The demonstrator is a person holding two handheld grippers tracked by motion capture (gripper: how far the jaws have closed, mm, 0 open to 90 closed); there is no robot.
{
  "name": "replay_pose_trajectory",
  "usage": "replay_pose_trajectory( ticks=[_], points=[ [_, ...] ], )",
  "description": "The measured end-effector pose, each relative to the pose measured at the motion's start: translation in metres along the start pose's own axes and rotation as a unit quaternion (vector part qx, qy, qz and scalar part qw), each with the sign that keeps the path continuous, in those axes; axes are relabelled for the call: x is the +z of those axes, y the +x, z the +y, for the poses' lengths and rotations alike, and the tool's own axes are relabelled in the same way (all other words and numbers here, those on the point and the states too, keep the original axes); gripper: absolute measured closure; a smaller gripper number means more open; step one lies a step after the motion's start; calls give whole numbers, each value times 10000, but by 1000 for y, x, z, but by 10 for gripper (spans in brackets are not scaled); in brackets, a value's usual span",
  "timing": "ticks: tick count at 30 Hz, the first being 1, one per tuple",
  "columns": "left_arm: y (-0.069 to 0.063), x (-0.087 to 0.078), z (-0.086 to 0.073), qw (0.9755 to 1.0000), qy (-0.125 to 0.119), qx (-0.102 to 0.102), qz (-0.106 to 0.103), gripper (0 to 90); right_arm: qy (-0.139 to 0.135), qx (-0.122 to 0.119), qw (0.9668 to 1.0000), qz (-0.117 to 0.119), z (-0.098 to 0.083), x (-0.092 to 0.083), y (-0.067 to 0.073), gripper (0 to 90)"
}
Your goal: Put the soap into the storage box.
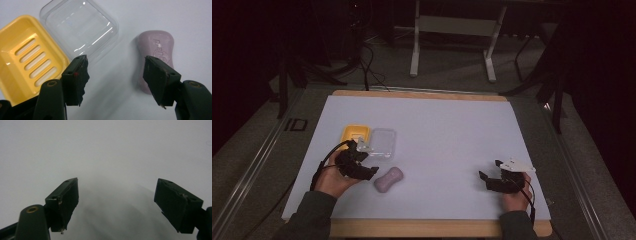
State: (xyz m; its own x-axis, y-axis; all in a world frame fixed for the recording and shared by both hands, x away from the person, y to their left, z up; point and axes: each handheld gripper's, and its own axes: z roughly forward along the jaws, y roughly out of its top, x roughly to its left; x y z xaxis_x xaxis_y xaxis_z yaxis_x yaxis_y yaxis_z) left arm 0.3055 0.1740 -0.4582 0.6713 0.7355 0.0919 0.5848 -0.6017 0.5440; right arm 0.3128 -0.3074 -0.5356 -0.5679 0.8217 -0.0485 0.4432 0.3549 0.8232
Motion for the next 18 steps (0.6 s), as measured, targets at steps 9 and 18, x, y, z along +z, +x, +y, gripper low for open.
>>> replay_pose_trajectory(
  ticks=[9, 18],
  points=[
    [-7, 7, 9, 9998, 138, 73, -103, 352, -10, -2, 10000, 0, 0, 0, 0, 194],
    [-12, 10, 16, 9995, 248, 101, -179, 352, -18, -9, 10000, 5, 0, 0, 0, 194]
  ],
)
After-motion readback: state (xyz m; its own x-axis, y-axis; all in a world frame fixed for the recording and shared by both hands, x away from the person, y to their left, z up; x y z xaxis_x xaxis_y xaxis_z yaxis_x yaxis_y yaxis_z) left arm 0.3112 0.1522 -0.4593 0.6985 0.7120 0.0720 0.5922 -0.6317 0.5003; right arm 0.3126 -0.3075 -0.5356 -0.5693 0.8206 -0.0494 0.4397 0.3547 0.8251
